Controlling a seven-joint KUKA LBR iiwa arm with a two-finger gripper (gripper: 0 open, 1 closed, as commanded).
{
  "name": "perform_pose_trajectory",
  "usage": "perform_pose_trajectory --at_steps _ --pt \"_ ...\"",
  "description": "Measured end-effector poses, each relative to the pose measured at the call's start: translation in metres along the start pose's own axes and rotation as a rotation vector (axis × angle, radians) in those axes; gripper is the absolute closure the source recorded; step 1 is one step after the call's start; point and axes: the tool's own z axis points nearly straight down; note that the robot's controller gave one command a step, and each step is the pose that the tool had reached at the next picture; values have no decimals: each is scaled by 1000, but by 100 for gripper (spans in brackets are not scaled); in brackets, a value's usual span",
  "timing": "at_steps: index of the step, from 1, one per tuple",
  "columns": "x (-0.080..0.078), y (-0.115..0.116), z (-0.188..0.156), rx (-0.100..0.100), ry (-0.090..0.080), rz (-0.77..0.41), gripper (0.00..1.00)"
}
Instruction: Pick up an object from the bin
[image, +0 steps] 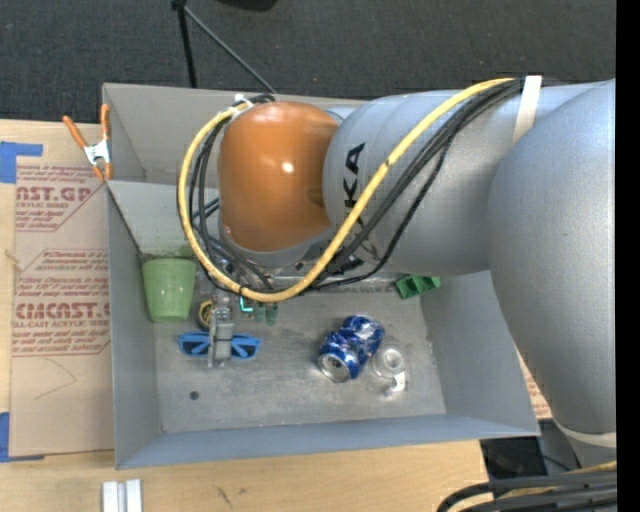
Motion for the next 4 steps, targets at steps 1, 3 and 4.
perform_pose_trajectory --at_steps 1,3,4 --pt "-44 -36 134 3 -6 -294 0" --pt "-44 -21 -8 -1 -18 -328 100" --pt "-48 -2 74 0 -2 -202 100"
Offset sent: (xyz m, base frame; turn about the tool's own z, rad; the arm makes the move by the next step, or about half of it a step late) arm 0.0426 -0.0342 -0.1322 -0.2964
